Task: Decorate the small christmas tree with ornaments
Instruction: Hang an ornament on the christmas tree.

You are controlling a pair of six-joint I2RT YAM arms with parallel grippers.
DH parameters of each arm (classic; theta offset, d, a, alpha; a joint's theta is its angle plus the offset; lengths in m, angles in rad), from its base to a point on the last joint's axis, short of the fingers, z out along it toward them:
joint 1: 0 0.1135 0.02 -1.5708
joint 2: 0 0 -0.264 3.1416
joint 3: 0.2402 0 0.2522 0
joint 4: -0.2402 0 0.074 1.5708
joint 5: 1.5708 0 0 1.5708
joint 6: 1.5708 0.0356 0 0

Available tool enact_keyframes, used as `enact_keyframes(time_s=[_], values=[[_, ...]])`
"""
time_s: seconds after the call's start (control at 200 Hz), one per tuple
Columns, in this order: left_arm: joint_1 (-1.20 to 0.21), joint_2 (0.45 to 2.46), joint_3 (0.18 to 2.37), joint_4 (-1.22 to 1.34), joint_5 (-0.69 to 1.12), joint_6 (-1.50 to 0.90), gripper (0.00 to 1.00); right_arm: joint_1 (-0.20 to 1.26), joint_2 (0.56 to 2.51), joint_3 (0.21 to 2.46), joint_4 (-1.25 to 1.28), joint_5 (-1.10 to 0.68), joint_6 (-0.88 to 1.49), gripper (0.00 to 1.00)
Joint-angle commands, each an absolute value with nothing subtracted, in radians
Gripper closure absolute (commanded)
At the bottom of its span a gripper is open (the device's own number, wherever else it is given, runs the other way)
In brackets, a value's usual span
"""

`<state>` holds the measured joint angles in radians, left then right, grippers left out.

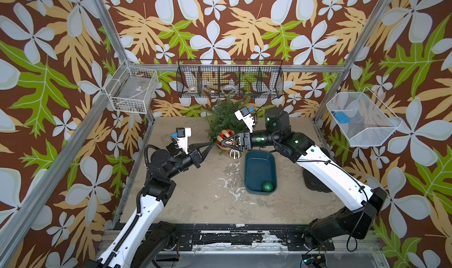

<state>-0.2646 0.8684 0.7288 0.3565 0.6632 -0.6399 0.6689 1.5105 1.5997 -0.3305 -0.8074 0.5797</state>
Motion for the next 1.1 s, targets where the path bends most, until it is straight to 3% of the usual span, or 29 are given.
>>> enact_keyframes(time_s=[0.0, 1.091], values=[[-0.262, 0.878, 0.745, 0.319, 0.700, -0.603, 1.00, 0.670, 1.513, 1.612, -0.324, -0.803, 0.565, 0.35], [-0.228, 0.939, 0.758, 0.339, 0.762, -0.605, 1.00, 0.684, 1.608, 1.714, -0.392, -0.778, 0.540, 0.36]])
